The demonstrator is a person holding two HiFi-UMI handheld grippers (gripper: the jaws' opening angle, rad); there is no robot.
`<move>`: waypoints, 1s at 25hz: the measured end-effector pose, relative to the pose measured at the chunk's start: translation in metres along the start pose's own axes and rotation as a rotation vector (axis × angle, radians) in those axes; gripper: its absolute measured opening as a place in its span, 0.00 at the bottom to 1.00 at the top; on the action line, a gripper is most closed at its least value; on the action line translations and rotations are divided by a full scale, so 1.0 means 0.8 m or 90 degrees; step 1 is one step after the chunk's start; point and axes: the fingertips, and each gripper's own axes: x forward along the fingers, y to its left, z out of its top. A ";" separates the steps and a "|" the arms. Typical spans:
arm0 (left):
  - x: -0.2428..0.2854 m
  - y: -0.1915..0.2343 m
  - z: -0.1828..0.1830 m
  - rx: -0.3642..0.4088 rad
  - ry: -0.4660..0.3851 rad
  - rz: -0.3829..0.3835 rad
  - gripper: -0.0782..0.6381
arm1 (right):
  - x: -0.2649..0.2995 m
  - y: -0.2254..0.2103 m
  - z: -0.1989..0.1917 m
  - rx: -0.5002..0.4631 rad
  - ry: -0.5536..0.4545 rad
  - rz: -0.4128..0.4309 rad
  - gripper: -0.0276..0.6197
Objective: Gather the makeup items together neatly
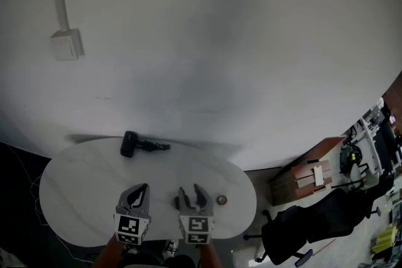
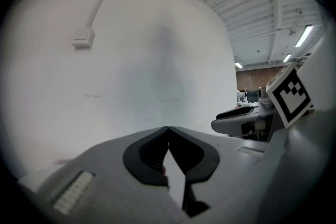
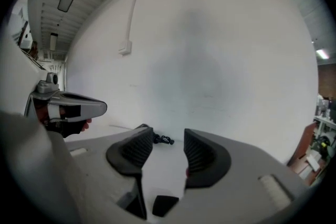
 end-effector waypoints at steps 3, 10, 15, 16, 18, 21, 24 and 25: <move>-0.011 0.006 0.013 0.002 -0.019 0.028 0.12 | -0.007 0.009 0.024 -0.022 -0.030 0.016 0.23; -0.045 0.020 0.026 0.005 -0.041 0.089 0.12 | -0.025 0.040 0.047 -0.057 -0.065 0.072 0.08; -0.065 0.021 0.026 0.002 -0.046 0.108 0.12 | -0.035 0.054 0.045 -0.058 -0.069 0.091 0.05; -0.067 0.021 0.026 0.000 -0.046 0.110 0.12 | -0.035 0.056 0.046 -0.059 -0.069 0.095 0.05; -0.069 0.019 0.030 0.000 -0.047 0.112 0.12 | -0.038 0.057 0.046 -0.061 -0.070 0.099 0.05; -0.074 0.015 0.031 0.007 -0.048 0.111 0.12 | -0.041 0.055 0.044 -0.063 -0.071 0.095 0.05; -0.076 0.013 0.028 0.008 -0.046 0.111 0.12 | -0.044 0.055 0.042 -0.060 -0.072 0.093 0.05; -0.078 0.013 0.028 0.008 -0.045 0.111 0.12 | -0.046 0.055 0.041 -0.059 -0.072 0.093 0.05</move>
